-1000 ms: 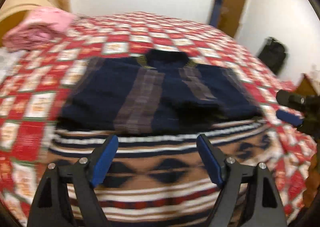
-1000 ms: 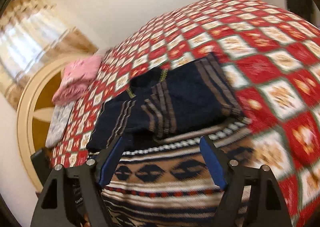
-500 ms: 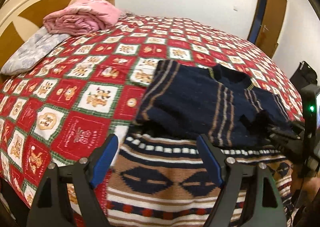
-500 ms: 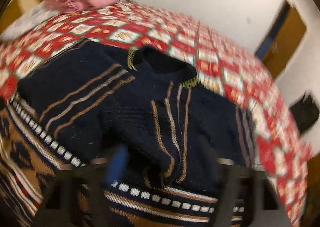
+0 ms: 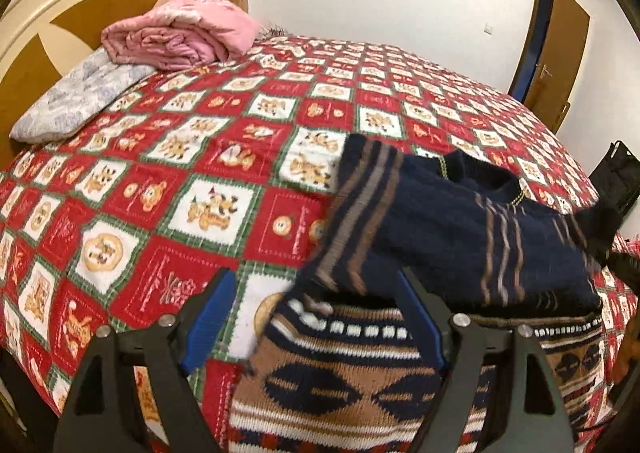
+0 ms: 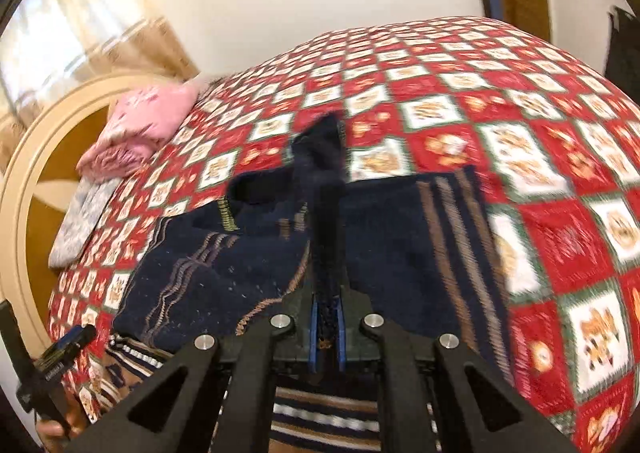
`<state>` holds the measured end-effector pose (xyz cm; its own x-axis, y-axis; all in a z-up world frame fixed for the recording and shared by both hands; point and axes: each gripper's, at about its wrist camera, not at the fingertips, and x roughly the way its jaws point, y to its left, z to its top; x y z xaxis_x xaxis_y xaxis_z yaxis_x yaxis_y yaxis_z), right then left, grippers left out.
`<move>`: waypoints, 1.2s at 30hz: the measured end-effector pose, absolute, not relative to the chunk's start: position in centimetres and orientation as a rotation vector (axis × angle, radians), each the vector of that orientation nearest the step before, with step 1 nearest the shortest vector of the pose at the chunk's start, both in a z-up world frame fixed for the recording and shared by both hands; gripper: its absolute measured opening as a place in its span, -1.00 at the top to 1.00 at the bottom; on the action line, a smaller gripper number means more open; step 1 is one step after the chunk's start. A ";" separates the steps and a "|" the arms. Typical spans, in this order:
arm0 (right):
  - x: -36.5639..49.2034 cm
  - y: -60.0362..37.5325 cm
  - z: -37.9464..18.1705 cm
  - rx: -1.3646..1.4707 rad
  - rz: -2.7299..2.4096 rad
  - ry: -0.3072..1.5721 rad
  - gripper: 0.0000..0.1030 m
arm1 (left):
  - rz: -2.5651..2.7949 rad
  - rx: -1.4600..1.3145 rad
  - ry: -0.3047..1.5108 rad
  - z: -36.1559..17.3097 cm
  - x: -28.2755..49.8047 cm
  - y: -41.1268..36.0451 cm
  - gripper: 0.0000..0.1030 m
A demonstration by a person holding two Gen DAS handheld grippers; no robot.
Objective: Fold small clothes
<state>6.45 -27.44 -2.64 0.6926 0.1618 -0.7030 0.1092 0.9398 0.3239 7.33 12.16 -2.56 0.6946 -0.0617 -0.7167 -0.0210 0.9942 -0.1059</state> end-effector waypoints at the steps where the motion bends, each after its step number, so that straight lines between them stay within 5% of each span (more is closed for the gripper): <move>1: 6.4 -27.9 -3.5 0.374 0.025 0.824 0.87 | -0.026 -0.109 0.805 -2.7 7.6 12.0 -0.61; 8: 4.5 -30.7 -7.0 0.485 0.081 0.915 0.75 | -0.052 -0.065 0.817 -3.1 8.9 9.7 -0.61; 12: 2.3 -33.0 -5.5 0.587 0.071 0.883 0.30 | -0.050 -0.030 0.832 -3.6 9.6 9.0 -0.61; 14: 1.3 -34.0 -4.4 0.599 0.037 0.841 0.22 | -0.052 -0.037 0.831 -3.6 9.7 8.9 -0.61; 16: 1.3 -34.7 -3.4 0.576 0.001 0.813 -0.20 | -0.071 -0.037 0.832 -3.3 10.1 8.5 -0.61; 17: 1.5 -34.8 -2.9 0.559 -0.017 0.795 -0.22 | -0.083 -0.023 0.828 -3.0 10.4 8.0 -0.61; 21: 4.7 -33.4 -2.5 0.385 -0.076 0.829 -0.21 | -0.106 0.029 0.826 -2.2 12.8 5.5 -0.61; 23: 6.2 -32.0 -3.2 0.264 -0.102 0.871 0.03 | -0.123 0.005 0.853 -2.3 14.3 4.5 -0.61; 25: 7.9 -30.8 -4.7 0.191 -0.127 0.946 0.54 | -0.131 -0.032 0.882 -2.6 16.1 3.6 -0.61; 36: 11.1 -29.1 -5.8 0.092 -0.068 0.942 0.56 | 0.136 -0.190 1.027 -7.6 23.5 8.3 -0.57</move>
<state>11.09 -29.13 -5.82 0.5864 -0.0184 -0.8098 0.0987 0.9939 0.0489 23.45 8.30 -7.62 0.5108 0.0229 -0.8594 -0.2007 0.9752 -0.0934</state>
